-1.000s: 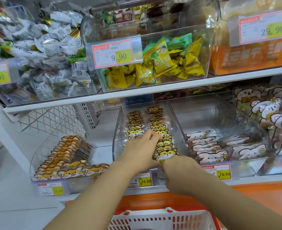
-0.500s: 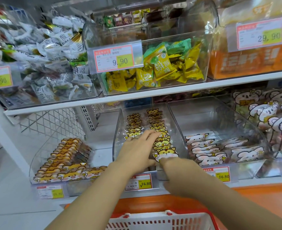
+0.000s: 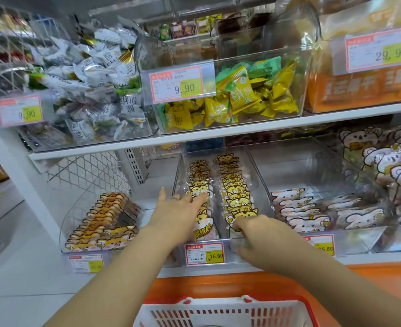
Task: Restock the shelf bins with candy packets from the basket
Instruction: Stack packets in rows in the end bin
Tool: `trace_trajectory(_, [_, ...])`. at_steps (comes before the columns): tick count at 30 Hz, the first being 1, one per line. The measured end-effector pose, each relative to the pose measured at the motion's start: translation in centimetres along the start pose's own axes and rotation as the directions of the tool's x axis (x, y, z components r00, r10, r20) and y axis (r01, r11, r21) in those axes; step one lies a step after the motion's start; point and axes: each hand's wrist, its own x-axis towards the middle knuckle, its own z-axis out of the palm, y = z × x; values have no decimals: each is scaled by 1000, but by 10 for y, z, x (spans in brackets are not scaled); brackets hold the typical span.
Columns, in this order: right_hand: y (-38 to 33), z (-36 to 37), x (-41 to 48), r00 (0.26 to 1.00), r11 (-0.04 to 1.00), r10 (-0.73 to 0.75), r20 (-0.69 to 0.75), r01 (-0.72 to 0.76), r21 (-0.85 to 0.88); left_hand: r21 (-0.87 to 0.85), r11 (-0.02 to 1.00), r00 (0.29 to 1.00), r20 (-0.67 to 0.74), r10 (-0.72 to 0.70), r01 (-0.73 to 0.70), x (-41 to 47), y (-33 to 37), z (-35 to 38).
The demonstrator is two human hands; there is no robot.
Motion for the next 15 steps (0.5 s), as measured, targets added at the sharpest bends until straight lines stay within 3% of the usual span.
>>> trace_trajectory(10, [3,6,0,997,998,-50,51,51,-31,119,993,999,-38,16,-11,15,2,11])
trace_trajectory(15, [5,9,2,996,997,-67,59,68,-25,107,994,997,68,28,-35,28,-1,7])
